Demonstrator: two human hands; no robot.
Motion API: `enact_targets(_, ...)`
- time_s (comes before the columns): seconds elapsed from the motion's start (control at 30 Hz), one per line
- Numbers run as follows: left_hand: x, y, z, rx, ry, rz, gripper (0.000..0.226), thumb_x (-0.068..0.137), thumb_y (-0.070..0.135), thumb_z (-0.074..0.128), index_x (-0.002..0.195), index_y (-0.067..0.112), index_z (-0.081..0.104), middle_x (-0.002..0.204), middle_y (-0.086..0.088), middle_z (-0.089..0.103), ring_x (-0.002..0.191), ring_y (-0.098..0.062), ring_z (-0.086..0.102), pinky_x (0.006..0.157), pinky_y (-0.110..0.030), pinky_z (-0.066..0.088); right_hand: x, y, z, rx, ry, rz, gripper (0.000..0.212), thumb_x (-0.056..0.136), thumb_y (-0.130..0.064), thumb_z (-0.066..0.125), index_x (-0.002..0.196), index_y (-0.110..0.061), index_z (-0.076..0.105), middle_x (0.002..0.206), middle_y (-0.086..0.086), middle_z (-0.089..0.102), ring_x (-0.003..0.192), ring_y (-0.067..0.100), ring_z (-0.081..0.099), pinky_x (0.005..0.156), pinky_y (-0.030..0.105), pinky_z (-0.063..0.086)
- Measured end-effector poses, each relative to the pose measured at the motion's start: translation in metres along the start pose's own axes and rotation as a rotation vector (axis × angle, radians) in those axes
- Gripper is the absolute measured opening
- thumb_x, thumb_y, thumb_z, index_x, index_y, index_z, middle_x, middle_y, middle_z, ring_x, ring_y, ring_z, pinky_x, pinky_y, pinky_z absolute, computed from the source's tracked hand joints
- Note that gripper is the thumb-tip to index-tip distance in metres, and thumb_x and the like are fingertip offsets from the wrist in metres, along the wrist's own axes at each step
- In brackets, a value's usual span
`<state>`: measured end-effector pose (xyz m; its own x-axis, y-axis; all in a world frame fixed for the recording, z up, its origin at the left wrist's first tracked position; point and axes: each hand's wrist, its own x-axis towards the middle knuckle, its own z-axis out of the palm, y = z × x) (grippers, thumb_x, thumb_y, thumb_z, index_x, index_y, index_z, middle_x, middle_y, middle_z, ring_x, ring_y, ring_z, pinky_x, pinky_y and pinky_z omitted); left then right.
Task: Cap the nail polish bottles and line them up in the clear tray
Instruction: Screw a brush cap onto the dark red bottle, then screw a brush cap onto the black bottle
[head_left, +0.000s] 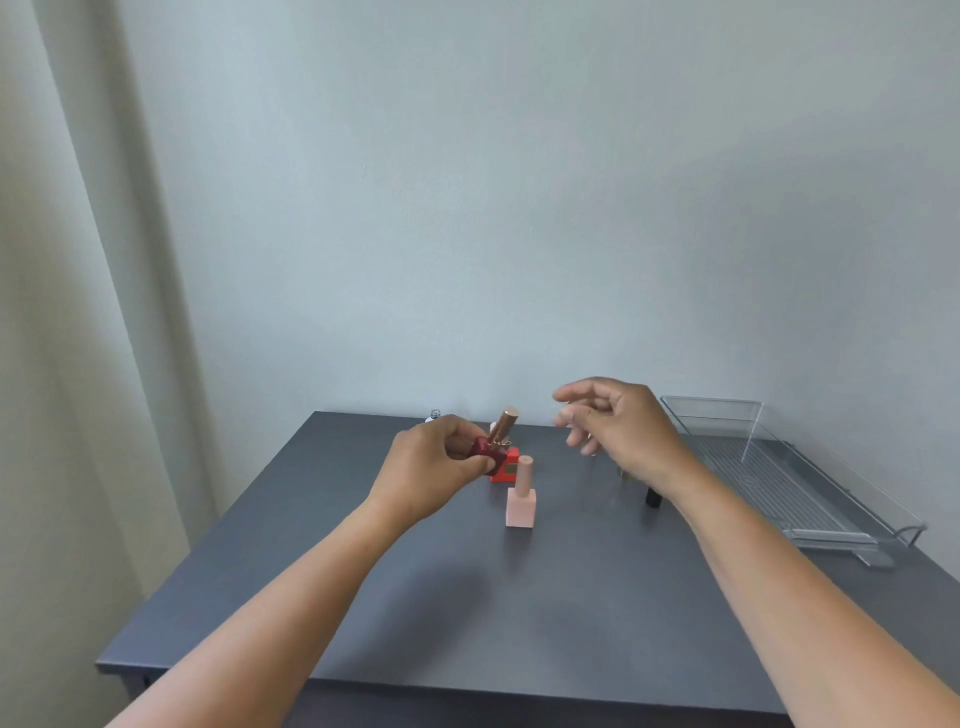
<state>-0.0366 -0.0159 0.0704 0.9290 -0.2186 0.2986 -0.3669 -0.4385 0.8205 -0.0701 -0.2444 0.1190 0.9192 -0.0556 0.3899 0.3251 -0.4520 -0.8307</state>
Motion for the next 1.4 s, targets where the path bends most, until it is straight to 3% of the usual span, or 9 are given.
enact_targets(0.17,0.002,-0.019,-0.002,-0.021,-0.008,-0.121,0.019,0.073,0.025,0.083,0.084,0.032,0.069,0.081,0.016,0.077,0.079,0.007,0.067,0.067,-0.018,0.048,0.005,0.014,-0.025,-0.071,0.145,0.087,0.018,0.09,-0.006,0.061,0.086,-0.019,0.072,0.076,0.003,0.072,0.052,0.008,0.061,0.048,0.021,0.05)
enact_targets(0.33,0.002,-0.036,0.004,-0.051,-0.059,-0.221,0.021,0.072,0.012,0.084,0.086,0.022,0.071,0.085,0.006,0.075,0.074,-0.009,0.067,0.057,-0.022,0.055,0.004,0.042,-0.045,-0.344,0.309,0.209,0.004,0.084,-0.021,0.069,0.083,-0.024,0.069,0.093,0.0,0.072,0.072,0.013,0.063,0.063,0.025,0.043)
enact_targets(0.5,0.001,-0.048,0.012,-0.001,-0.106,-0.254,0.024,0.07,0.013,0.087,0.084,0.023,0.071,0.074,0.012,0.073,0.072,-0.006,0.067,0.061,-0.022,0.053,-0.008,0.07,-0.058,-0.588,0.252,0.423,0.067,0.074,-0.041,0.079,0.127,-0.012,0.051,0.129,0.009,0.058,0.116,0.029,0.055,0.078,0.033,0.036)
enact_targets(0.63,0.001,-0.054,0.016,0.065,-0.116,-0.238,0.023,0.068,0.019,0.088,0.083,0.025,0.072,0.08,0.009,0.074,0.08,-0.007,0.068,0.066,-0.018,0.045,-0.017,0.092,-0.057,-0.631,0.149,0.534,0.078,0.074,-0.039,0.08,0.136,-0.004,0.045,0.137,0.014,0.054,0.119,0.034,0.055,0.086,0.036,0.043)
enact_targets(0.7,0.001,-0.055,0.017,0.079,-0.115,-0.231,0.023,0.068,0.02,0.088,0.083,0.026,0.072,0.081,0.009,0.075,0.081,-0.006,0.068,0.067,-0.017,0.044,-0.021,0.097,-0.054,-0.575,0.134,0.559,0.069,0.075,-0.036,0.079,0.131,-0.006,0.052,0.128,0.013,0.06,0.108,0.034,0.062,0.088,0.038,0.05)
enact_targets(0.83,0.001,-0.053,0.018,0.088,-0.115,-0.217,0.025,0.069,0.02,0.088,0.081,0.031,0.069,0.082,0.011,0.074,0.083,-0.004,0.068,0.068,-0.015,0.045,-0.025,0.108,-0.048,-0.531,0.175,0.534,0.026,0.074,-0.027,0.078,0.093,-0.014,0.068,0.081,0.006,0.069,0.079,0.031,0.068,0.077,0.046,0.058)
enact_targets(0.9,0.001,-0.054,0.018,0.087,-0.116,-0.21,0.027,0.069,0.02,0.088,0.079,0.033,0.067,0.081,0.012,0.074,0.08,0.0,0.067,0.067,-0.012,0.043,-0.026,0.112,-0.045,-0.489,0.192,0.528,0.018,0.075,-0.024,0.077,0.087,-0.015,0.067,0.078,0.003,0.068,0.074,0.03,0.068,0.074,0.046,0.059)
enact_targets(1.2,0.003,-0.057,0.007,0.039,-0.143,-0.217,0.039,0.066,0.027,0.09,0.102,0.029,0.074,0.091,0.009,0.075,0.089,-0.007,0.069,0.078,-0.025,0.054,-0.028,0.12,-0.041,-0.463,0.261,0.479,0.009,0.078,-0.03,0.07,0.083,-0.025,0.065,0.083,-0.004,0.072,0.074,0.024,0.069,0.067,0.032,0.053)
enact_targets(1.4,0.016,-0.057,-0.02,-0.067,0.029,-0.203,0.035,0.063,0.042,0.089,0.093,0.034,0.074,0.09,0.007,0.075,0.089,-0.005,0.068,0.077,-0.026,0.051,-0.023,0.102,-0.023,-0.284,0.292,0.382,0.009,0.074,-0.025,0.07,0.074,-0.025,0.061,0.057,-0.01,0.07,0.065,0.017,0.072,0.066,0.044,0.06)
